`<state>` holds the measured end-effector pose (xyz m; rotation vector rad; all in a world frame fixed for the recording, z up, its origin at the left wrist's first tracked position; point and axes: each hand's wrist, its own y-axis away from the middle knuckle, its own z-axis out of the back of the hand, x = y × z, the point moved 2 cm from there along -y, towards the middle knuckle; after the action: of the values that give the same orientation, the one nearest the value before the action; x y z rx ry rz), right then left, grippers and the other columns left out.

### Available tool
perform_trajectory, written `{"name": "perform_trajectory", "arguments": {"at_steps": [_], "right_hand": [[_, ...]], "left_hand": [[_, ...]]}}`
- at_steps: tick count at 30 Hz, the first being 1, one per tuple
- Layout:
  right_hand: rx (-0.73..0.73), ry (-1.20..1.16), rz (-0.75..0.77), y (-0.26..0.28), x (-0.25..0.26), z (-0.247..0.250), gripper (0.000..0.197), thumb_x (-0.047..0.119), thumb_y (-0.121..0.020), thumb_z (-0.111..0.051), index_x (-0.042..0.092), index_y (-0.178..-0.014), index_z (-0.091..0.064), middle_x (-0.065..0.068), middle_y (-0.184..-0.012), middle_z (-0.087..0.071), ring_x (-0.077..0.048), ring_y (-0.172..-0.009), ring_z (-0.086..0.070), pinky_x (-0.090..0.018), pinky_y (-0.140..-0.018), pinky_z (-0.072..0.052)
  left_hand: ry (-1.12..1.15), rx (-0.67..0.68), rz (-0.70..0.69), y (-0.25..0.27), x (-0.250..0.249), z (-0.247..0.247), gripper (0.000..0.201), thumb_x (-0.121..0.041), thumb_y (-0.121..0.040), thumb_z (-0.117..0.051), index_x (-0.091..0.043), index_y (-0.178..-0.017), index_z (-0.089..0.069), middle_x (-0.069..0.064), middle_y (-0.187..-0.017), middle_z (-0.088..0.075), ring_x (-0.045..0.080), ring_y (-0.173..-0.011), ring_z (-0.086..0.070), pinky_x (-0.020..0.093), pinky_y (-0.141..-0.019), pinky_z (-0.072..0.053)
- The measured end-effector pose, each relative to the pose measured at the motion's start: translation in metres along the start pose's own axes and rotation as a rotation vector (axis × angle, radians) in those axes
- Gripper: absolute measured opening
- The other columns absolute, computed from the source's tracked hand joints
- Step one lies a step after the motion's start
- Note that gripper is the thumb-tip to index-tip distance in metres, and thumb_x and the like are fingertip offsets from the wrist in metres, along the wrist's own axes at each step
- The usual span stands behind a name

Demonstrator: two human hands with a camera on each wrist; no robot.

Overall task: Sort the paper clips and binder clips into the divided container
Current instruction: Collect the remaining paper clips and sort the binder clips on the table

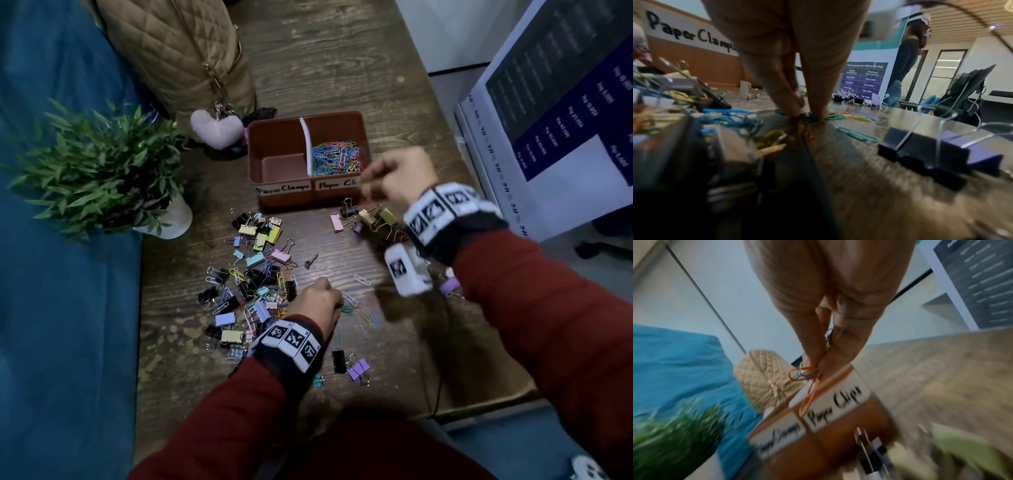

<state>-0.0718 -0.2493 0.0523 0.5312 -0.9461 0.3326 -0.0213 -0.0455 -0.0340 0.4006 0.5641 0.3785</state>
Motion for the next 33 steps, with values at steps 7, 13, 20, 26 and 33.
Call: {"name": "perform_trajectory", "arguments": {"at_steps": [7,13,20,26,33], "right_hand": [[-0.073,0.002,0.058,-0.072,0.036,-0.009,0.021,0.006,-0.067,-0.078,0.02,-0.082,-0.071,0.005,-0.069,-0.065,-0.013,-0.066,-0.063,-0.033,-0.068,-0.057],[-0.031,0.178,0.256,-0.017,0.001,-0.009,0.058,0.013,-0.07,-0.077,0.026,-0.123,-0.057,0.003,-0.112,-0.063,-0.013,-0.099,-0.058,-0.029,-0.092,-0.047],[0.306,0.54,-0.055,0.108,-0.119,-0.026,0.044,0.01,-0.071,-0.075,0.019,-0.112,-0.064,-0.001,-0.107,-0.066,-0.018,-0.101,-0.06,-0.017,-0.083,-0.044],[0.307,0.584,0.001,0.121,-0.131,-0.046,0.084,0.019,-0.07,-0.079,0.02,-0.142,-0.034,-0.006,-0.127,-0.041,-0.024,-0.116,-0.047,-0.03,-0.097,-0.039],[0.266,0.548,0.114,0.095,-0.123,-0.056,0.029,0.01,-0.076,-0.072,0.009,-0.104,-0.067,-0.006,-0.102,-0.058,-0.027,-0.095,-0.059,-0.029,-0.081,-0.045]], "left_hand": [[-0.102,0.137,0.09,0.018,0.001,-0.003,0.083,-0.031,-0.072,-0.079,-0.026,-0.141,-0.032,0.005,-0.138,-0.029,0.024,-0.13,-0.032,0.038,-0.104,-0.038],[-0.093,0.101,0.048,0.01,0.003,-0.001,0.062,-0.024,-0.081,-0.07,-0.022,-0.136,-0.042,0.007,-0.13,-0.038,0.025,-0.121,-0.042,0.038,-0.097,-0.044],[-0.022,0.06,0.017,-0.011,0.001,-0.003,0.049,-0.018,-0.084,-0.067,-0.02,-0.13,-0.051,0.007,-0.119,-0.05,0.028,-0.109,-0.055,0.038,-0.094,-0.047],[-0.049,0.077,-0.049,-0.015,-0.003,-0.013,0.057,-0.019,-0.086,-0.064,-0.028,-0.138,-0.042,0.007,-0.117,-0.046,0.028,-0.106,-0.056,0.034,-0.093,-0.045],[-0.022,0.017,-0.077,-0.019,-0.01,-0.012,0.029,-0.02,-0.087,-0.06,-0.017,-0.116,-0.063,0.009,-0.109,-0.051,0.029,-0.098,-0.058,0.036,-0.083,-0.048]]}}
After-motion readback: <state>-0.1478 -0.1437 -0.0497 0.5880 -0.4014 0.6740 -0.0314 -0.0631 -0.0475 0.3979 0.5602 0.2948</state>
